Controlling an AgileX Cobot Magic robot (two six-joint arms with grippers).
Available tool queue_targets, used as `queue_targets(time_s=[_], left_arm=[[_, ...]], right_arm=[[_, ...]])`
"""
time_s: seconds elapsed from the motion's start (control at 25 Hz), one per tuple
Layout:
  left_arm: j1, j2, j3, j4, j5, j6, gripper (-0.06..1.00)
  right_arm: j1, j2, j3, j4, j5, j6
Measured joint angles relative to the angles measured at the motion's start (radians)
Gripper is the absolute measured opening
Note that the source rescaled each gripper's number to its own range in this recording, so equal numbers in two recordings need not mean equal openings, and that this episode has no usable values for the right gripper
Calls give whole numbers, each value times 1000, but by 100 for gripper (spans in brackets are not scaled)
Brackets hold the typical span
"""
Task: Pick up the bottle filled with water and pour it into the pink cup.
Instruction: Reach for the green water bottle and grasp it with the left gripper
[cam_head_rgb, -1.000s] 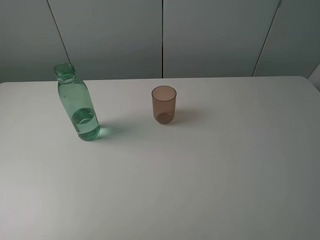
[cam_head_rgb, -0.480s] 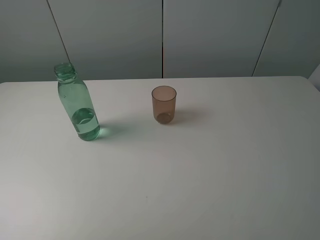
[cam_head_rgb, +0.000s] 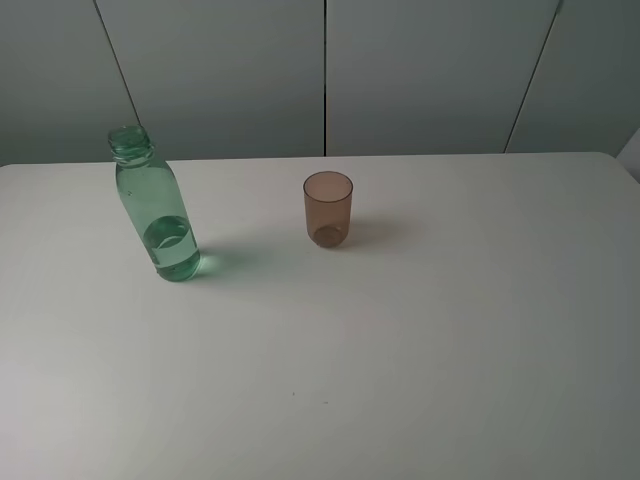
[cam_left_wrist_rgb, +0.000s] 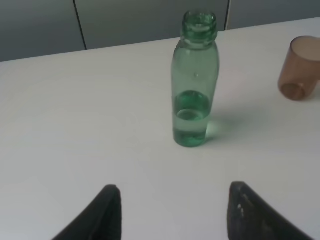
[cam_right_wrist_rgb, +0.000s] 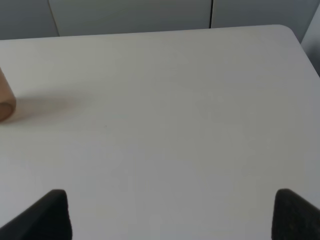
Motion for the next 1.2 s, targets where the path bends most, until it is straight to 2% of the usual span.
queue_targets(time_s=[0.16, 0.32, 0.56, 0.68, 0.84, 1.04, 1.2], left_arm=[[0, 186, -70, -120, -64, 76, 5], [0, 340, -91, -150, -113, 290, 6], [0, 543, -104, -213, -236, 631, 30], [0, 646, -141, -254, -264, 754, 32], [5, 758, -186, -282, -282, 862, 33], [97, 792, -181, -351, -283, 992, 34], [156, 730, -113, -391, -319, 1105, 34]], right_arm=[[0, 0, 0, 0, 0, 0], [0, 0, 0, 0, 0, 0], [0, 0, 0, 0, 0, 0], [0, 0, 0, 0, 0, 0], [0, 0, 0, 0, 0, 0], [0, 0, 0, 0, 0, 0], [0, 0, 0, 0, 0, 0]])
